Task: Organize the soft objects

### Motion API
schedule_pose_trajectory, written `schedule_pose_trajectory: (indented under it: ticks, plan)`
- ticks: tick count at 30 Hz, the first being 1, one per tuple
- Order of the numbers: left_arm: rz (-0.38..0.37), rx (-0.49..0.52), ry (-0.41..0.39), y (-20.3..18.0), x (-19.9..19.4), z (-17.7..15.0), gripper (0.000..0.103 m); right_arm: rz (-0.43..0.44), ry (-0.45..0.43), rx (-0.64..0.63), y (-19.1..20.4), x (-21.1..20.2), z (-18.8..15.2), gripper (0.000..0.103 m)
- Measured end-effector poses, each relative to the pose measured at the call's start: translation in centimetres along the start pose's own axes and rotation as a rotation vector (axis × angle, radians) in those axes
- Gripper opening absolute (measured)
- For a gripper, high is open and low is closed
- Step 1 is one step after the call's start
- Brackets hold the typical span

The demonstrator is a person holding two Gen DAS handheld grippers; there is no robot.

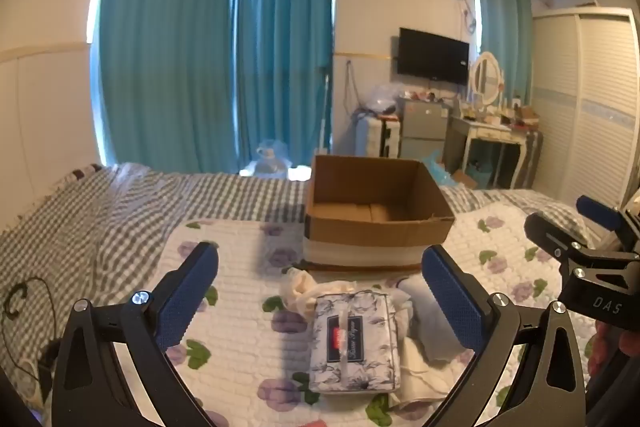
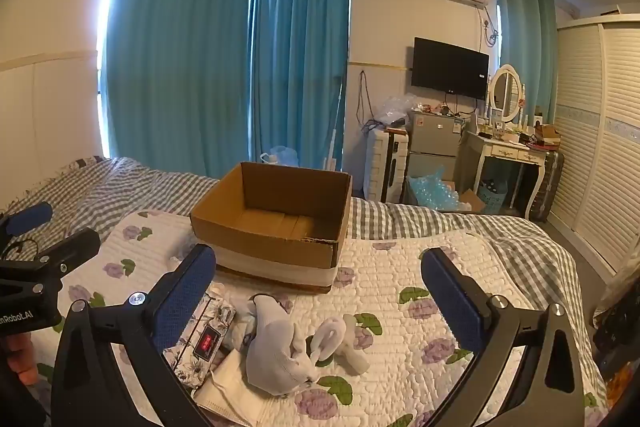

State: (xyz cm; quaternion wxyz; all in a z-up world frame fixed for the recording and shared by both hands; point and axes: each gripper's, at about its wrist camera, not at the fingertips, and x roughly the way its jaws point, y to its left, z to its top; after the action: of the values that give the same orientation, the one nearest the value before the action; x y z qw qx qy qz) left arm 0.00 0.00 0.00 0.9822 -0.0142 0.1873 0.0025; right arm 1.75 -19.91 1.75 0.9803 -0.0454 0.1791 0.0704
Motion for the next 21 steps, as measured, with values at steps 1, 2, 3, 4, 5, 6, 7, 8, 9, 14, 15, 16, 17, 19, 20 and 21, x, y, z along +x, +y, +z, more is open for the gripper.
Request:
schedule_pose_trajectory:
  ticks: [1, 2, 3, 4, 5, 6, 7, 8, 9, 14, 15, 16, 17, 19, 20, 21]
  plan:
    - [-0.001, 0.001, 0.016, 0.0, 0.1, 0.0, 0.103, 0.002, -0.001, 0.000, 0.0, 0.0, 0.0, 0.103]
    - [-0.003, 0.001, 0.016, 0.0, 0.1, 0.0, 0.103, 0.002, 0.000, 0.001, 0.0, 0.0, 0.1, 0.103]
    - [-0.002, 0.001, 0.015, 0.0, 0.1, 0.0, 0.103, 0.002, 0.000, 0.002, 0.1, 0.0, 0.1, 0.103]
    - [-0.002, -0.005, 0.014, 0.0, 0.1, 0.0, 0.103, 0.001, 0.000, 0.003, 0.1, -0.1, 0.1, 0.103]
    - [-0.005, -0.007, 0.014, 0.0, 0.1, 0.0, 0.103, 0.001, 0.001, 0.003, 0.2, -0.1, 0.2, 0.103]
    - [-0.006, -0.008, 0.014, 0.0, 0.1, 0.0, 0.103, 0.001, 0.001, 0.003, 0.3, -0.1, 0.2, 0.103]
    - [-0.005, -0.013, 0.015, 0.1, 0.1, 0.0, 0.103, 0.000, 0.002, 0.002, 0.1, -0.1, -0.4, 0.103]
    - [-0.006, -0.014, 0.014, 0.1, 0.1, 0.0, 0.103, 0.006, 0.009, 0.003, 0.0, 0.3, -0.5, 0.103]
    - [-0.007, -0.012, 0.014, 0.1, 0.1, 0.0, 0.103, 0.006, 0.009, 0.001, 0.0, 0.3, -0.6, 0.103]
    - [-0.003, -0.010, 0.014, 0.0, 0.1, 0.0, 0.103, 0.008, 0.008, 0.005, -0.1, 0.3, -1.0, 0.103]
    - [-0.003, -0.009, 0.013, 0.0, 0.1, 0.0, 0.103, 0.007, 0.015, 0.003, 0.0, 0.3, -0.5, 0.103]
    - [-0.002, -0.008, 0.014, 0.0, 0.1, 0.0, 0.103, 0.008, 0.016, 0.003, 0.0, 0.4, -0.5, 0.103]
    - [-0.002, -0.008, 0.013, 0.0, 0.1, 0.0, 0.103, 0.007, 0.016, 0.003, 0.0, 0.4, -0.5, 0.103]
    - [-0.002, -0.007, 0.013, 0.0, 0.1, 0.0, 0.103, 0.006, 0.016, 0.001, 0.0, 0.5, -0.6, 0.103]
    - [-0.002, -0.006, 0.012, 0.0, 0.1, 0.0, 0.103, 0.006, 0.016, 0.002, 0.0, 0.4, -0.5, 0.103]
    - [-0.001, -0.006, 0.012, 0.0, 0.1, 0.0, 0.103, 0.006, 0.017, 0.000, 0.2, 0.5, -0.6, 0.103]
